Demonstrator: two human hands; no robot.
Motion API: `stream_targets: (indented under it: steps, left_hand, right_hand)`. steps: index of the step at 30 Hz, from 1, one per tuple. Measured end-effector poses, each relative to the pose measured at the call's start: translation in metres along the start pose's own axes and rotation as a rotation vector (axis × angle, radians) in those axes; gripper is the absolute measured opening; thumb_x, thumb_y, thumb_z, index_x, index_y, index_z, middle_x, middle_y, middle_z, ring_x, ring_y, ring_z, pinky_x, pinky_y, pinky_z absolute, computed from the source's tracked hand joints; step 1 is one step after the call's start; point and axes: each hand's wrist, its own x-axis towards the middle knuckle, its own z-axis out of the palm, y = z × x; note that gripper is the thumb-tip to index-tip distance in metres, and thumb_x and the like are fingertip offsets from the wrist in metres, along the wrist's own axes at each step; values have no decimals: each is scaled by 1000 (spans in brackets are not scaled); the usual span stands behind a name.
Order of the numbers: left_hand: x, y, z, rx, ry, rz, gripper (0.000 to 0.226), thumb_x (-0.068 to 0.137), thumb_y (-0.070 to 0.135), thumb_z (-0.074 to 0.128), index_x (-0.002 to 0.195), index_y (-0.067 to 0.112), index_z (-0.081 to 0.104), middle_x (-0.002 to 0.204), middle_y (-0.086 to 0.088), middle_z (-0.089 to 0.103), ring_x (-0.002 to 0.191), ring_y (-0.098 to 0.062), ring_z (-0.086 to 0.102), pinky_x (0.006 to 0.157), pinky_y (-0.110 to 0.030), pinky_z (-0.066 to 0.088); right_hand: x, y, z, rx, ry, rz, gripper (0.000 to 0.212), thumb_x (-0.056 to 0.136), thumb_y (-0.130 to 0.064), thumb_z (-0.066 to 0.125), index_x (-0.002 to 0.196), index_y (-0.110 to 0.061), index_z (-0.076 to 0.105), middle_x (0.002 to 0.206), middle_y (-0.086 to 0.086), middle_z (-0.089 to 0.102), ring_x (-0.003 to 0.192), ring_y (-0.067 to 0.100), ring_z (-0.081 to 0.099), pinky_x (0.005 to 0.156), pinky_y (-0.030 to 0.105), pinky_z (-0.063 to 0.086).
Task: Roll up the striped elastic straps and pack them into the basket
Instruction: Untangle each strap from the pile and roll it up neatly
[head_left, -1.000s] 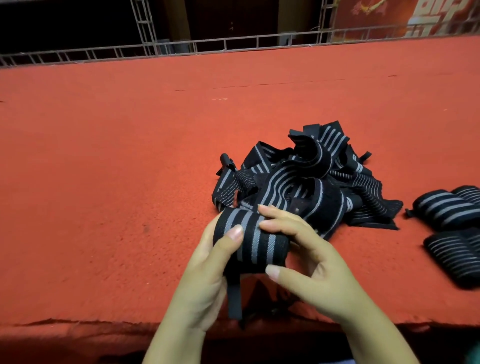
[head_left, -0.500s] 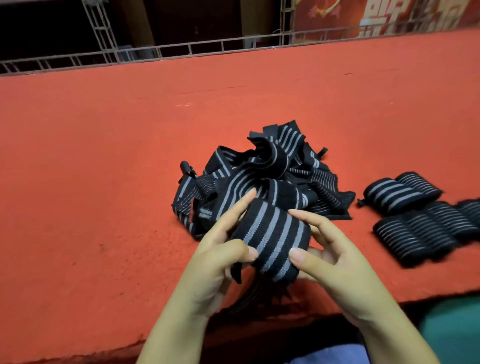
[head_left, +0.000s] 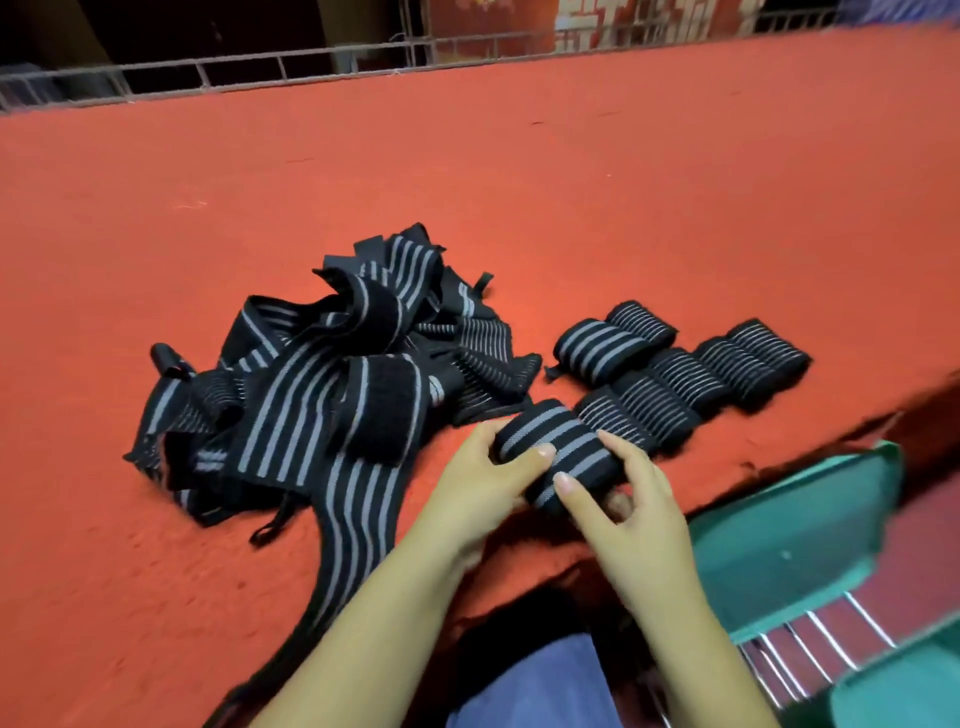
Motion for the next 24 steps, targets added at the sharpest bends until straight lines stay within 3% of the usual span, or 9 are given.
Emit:
stream_targets:
  steps: [3,6,9,12,14,17,21,24]
  left_hand:
    - [11,-11,8,47,36,-51,27,91,18,66,117,12,58,114,-9,68,98,-19,68,81,-34,58]
    - [14,-8,7,63,62,-41,26,91,17,66,116,12,58,109,-5,68,91,-14,68,68,-22,56]
    - [18,-5,1,74,72,-23,22,90,14,68,110,14,59,105,-2,68,88,-10,68,70,-24,58]
    - [23,-6,1,96,45,-33,21,90,16,67,110,16,59,104,0,68,85,-9,67,63,-19,55]
    - [26,-7,3,106,35,-37,22,90,18,67,110,17,58,105,-1,68,83,-8,66,59,-16,52]
    - [30,-11,5,122,42,-17,25,88,19,70,110,20,58,107,-3,67,87,-11,67,69,-24,57]
    - [32,-15,7,233,70,33,36,84,28,74,115,24,56,107,3,65,100,-18,67,90,-41,55]
    - [31,-13,1,348,97,98,55,82,36,76,129,23,51,121,4,57,105,-15,61,95,-37,51]
  right_hand:
    - [1,10,-4,-135,11,-45,56,79,-36,73,131,-23,54,121,-12,51,114,5,52,94,26,48]
    - [2,10,-3,-170,5,-69,64,78,-50,67,134,-22,54,133,-11,52,121,5,51,98,35,48]
    - [3,4,-4,-209,-12,-82,73,72,-67,56,133,-28,54,134,-20,51,107,0,57,90,28,52]
    - [6,2,-6,-278,-12,-57,62,73,-58,66,130,-33,56,123,-31,49,76,-2,59,75,15,47]
    - [8,3,-8,-314,-7,-38,58,74,-53,70,127,-35,58,116,-34,49,72,-3,58,71,10,42]
    - [10,5,-8,-307,34,-73,54,74,-46,74,123,-28,63,120,-23,56,89,-3,58,83,14,42]
    - [12,6,-3,-255,50,-97,48,75,-33,78,119,-19,66,120,-12,60,71,-14,38,84,25,48]
    - [19,-4,-4,-260,12,-122,43,76,-24,79,117,-16,68,117,-8,60,70,-13,39,84,24,47]
